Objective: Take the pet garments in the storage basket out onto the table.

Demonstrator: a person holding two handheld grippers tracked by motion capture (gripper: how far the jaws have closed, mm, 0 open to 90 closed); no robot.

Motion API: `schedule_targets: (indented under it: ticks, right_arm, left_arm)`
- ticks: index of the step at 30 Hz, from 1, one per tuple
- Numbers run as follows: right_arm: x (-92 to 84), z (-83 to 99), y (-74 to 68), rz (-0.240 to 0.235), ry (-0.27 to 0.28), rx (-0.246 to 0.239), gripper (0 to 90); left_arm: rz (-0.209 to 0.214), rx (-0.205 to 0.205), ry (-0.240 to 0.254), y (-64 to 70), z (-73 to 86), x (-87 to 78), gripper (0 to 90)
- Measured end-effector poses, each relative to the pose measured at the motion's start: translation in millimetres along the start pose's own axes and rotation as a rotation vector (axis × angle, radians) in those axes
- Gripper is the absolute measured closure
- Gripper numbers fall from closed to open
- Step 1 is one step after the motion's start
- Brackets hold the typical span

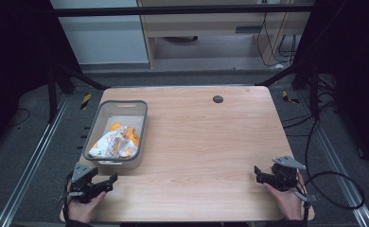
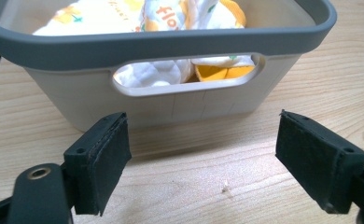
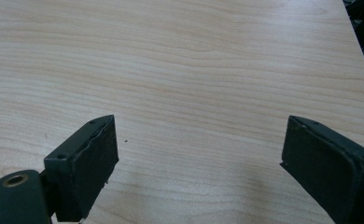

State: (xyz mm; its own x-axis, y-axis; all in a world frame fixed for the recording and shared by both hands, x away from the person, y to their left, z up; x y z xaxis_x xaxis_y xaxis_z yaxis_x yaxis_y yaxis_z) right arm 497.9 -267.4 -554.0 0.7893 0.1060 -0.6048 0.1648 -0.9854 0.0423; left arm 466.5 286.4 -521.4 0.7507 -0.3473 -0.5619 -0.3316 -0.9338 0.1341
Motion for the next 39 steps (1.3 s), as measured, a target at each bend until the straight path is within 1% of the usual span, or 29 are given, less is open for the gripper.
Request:
schedule_targets:
  ticks: [7, 9, 15, 18, 27, 33, 35, 39]
  right_arm:
    - [-0.8, 1.2, 0.4, 0.006, 0.005, -0.007, 11.0]
    - [-0.5, 2.2, -1.1, 0.005, 0.004, -0.023, 11.5]
    - [-0.9, 1.6, -4.1, -0.004, 0.01, -0.03, 11.7]
    - [-0.9, 2.5, -5.8, -0.007, 0.008, -0.044, 12.0]
    - [-2.4, 0.7, -8.6, -0.015, 0.017, -0.049, 11.9]
    - [-1.4, 2.0, -7.3, -0.011, 0.008, -0.053, 11.7]
    - [-1.5, 1.4, -7.3, -0.009, 0.012, -0.057, 11.8]
    - [-1.4, 1.5, -7.6, -0.008, 0.009, -0.059, 11.7]
  left_arm:
    - [0.008, 0.001, 0.011, 2.4, -2.8, -6.5, 17.7]
    - [0.006, 0.002, 0.013, 2.1, -3.6, -8.3, 18.0]
    - [0.0, 0.002, 0.032, 1.2, -8.4, -12.6, 18.2]
    - [0.002, 0.002, 0.043, 1.2, -11.0, -14.7, 18.7]
    - [0.005, 0.015, 0.072, 2.0, -23.4, -24.5, 18.2]
    - [0.0, 0.005, 0.092, -0.9, -30.9, -31.7, 18.0]
    - [0.004, 0.002, 0.097, -0.7, -32.9, -33.8, 18.1]
    - [0.007, 0.007, 0.105, 0.2, -38.9, -36.8, 18.1]
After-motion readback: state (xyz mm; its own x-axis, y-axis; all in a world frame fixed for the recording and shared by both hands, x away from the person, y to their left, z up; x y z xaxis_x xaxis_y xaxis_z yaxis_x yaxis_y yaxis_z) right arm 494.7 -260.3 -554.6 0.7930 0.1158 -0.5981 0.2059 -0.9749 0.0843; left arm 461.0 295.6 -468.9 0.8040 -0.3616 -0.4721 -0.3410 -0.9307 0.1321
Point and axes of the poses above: each handheld gripper's, and its own axes: x roughly forward along the jaws, z roughly out of its underside, y roughly to its right, the point moved 9 cm from there along x, roughly forward along the jaws, and after that the axes turned 3 degrees about z, right-handed, at the moved point
